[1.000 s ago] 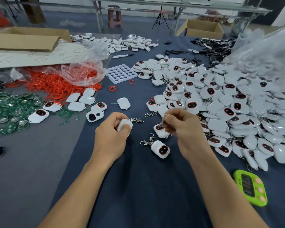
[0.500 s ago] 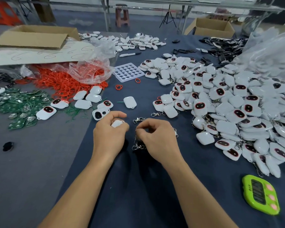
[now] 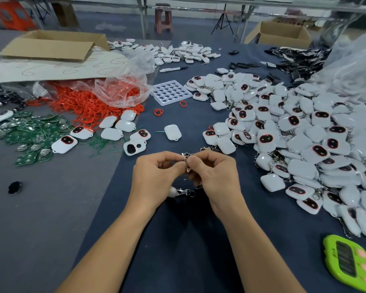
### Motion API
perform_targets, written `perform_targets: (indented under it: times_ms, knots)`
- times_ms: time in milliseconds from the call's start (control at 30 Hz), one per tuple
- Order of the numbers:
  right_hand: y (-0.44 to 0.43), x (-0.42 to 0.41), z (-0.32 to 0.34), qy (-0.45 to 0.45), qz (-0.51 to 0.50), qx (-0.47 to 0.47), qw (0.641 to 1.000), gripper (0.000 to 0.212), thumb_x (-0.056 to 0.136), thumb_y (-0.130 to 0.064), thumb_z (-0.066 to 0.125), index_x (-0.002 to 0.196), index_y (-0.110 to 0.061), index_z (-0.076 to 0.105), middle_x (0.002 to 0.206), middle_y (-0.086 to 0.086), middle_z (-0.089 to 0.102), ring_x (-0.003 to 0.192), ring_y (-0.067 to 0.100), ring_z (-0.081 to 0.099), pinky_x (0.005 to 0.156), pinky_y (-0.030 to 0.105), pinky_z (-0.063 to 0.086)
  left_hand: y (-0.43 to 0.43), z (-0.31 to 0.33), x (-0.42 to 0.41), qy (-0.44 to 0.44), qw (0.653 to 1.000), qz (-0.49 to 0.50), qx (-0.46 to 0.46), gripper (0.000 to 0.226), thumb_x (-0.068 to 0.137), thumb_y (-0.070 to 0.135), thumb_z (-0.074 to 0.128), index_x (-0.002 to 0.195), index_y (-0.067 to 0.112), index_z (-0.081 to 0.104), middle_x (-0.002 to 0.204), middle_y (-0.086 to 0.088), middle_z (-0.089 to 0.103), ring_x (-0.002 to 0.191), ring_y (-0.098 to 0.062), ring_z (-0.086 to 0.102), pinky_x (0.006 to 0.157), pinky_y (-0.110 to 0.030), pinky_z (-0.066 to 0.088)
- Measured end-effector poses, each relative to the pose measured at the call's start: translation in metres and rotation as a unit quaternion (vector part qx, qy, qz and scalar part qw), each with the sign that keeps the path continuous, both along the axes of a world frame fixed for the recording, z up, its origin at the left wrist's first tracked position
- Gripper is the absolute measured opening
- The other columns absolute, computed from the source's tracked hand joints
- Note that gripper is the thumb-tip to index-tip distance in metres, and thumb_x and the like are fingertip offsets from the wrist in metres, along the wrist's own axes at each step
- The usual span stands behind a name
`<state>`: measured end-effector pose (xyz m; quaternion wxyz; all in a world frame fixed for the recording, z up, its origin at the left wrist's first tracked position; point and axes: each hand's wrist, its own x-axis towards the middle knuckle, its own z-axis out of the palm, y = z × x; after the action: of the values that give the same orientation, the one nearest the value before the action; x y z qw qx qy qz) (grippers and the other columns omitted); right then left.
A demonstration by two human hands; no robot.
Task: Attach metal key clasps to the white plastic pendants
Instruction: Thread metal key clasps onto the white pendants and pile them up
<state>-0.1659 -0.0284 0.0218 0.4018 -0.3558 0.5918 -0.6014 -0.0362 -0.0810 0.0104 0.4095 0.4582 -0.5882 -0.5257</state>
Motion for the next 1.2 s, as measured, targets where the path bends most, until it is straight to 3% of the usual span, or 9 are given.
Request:
perform_targets:
  times_ms: [167,300,400,467,567,667,800,933,1200]
  knots:
    - [0.000,-0.003,-0.005,0.036,0.025,0.008,0.999,0.020,0.091,-0.011,0.075,0.073,-0.020,0.078,0.064,0.002,0.071,0.056,0.012,0.061,0.049,0.024,0.047,-0.001,0.002,0.000,0.020,0.998,0.034,0.047,0.008,0.075,0.032,0.080,0.083,0.029,0.080,0.081,-0.013,0.071,0.065,-0.017,0.068,0.043,-0.042,0.057]
    - [0.004,0.003,-0.007,0.323,-0.002,0.088,0.942,0.017,0.088,-0.012,0.072,0.086,-0.028,0.078,0.074,-0.013,0.073,0.070,0.002,0.063,0.065,0.014,0.047,-0.002,0.001,0.003,0.039,0.995,0.069,0.060,0.008,0.077,0.029,0.073,0.081,0.024,0.078,0.068,0.004,0.062,0.058,-0.008,0.059,0.045,-0.050,0.059]
    - [0.010,0.019,-0.008,0.488,-0.079,-0.028,0.869,0.039,0.082,0.006,0.067,0.111,-0.019,0.079,0.098,-0.005,0.076,0.096,0.017,0.063,0.085,0.023,0.042,-0.004,0.000,0.002,0.011,0.996,0.082,0.032,0.011,0.072,0.032,0.069,0.078,0.027,0.078,0.072,-0.001,0.070,0.068,-0.009,0.061,0.062,-0.034,0.058]
    - [0.015,0.032,-0.010,0.460,-0.085,-0.080,0.880,0.034,0.088,0.000,0.066,0.113,-0.020,0.077,0.101,-0.008,0.076,0.097,0.011,0.062,0.086,0.022,0.045,-0.005,0.000,0.001,0.009,0.996,0.082,0.019,0.012,0.069,0.030,0.067,0.075,0.029,0.078,0.075,-0.001,0.074,0.070,-0.011,0.063,0.066,-0.033,0.052]
    - [0.018,0.039,-0.012,0.266,-0.042,-0.009,0.963,0.026,0.100,-0.014,0.061,0.117,-0.031,0.072,0.095,-0.019,0.073,0.093,-0.002,0.064,0.079,0.008,0.047,-0.005,0.002,0.003,0.023,0.997,0.076,0.022,0.013,0.068,0.026,0.067,0.075,0.028,0.078,0.076,-0.001,0.074,0.069,-0.008,0.062,0.061,-0.024,0.051]
    - [0.013,0.032,-0.014,0.161,-0.045,0.003,0.986,0.020,0.100,-0.012,0.066,0.111,-0.026,0.074,0.087,-0.014,0.074,0.083,0.000,0.068,0.070,0.009,0.050,-0.005,0.002,0.005,0.015,0.998,0.050,0.019,0.012,0.068,0.025,0.068,0.073,0.028,0.079,0.072,-0.003,0.072,0.065,-0.005,0.058,0.055,-0.016,0.045]
    - [0.011,0.027,-0.011,0.149,-0.060,-0.018,0.987,0.027,0.097,-0.010,0.068,0.087,-0.034,0.075,0.079,-0.012,0.075,0.072,0.012,0.069,0.068,0.022,0.057,-0.003,0.004,0.005,-0.024,0.999,0.026,-0.011,0.014,0.068,0.026,0.068,0.072,0.033,0.079,0.062,0.008,0.070,0.058,-0.003,0.059,0.056,-0.016,0.044]
    - [0.010,0.023,-0.012,0.183,-0.096,-0.025,0.978,0.028,0.093,-0.008,0.070,0.076,-0.030,0.072,0.070,-0.016,0.071,0.064,0.004,0.062,0.062,0.010,0.047,0.001,0.005,0.005,-0.092,0.990,0.027,-0.104,0.022,0.074,0.020,0.074,0.073,0.042,0.078,0.058,0.016,0.067,0.051,0.003,0.054,0.049,-0.006,0.038]
    - [0.010,0.017,-0.013,0.225,-0.072,-0.031,0.971,0.022,0.094,-0.007,0.069,0.078,-0.023,0.073,0.064,-0.023,0.065,0.062,0.000,0.061,0.060,0.008,0.043,0.003,0.004,0.007,-0.129,0.971,0.040,-0.198,0.035,0.074,0.011,0.086,0.078,0.044,0.076,0.081,0.023,0.072,0.080,-0.005,0.067,0.069,-0.009,0.047]
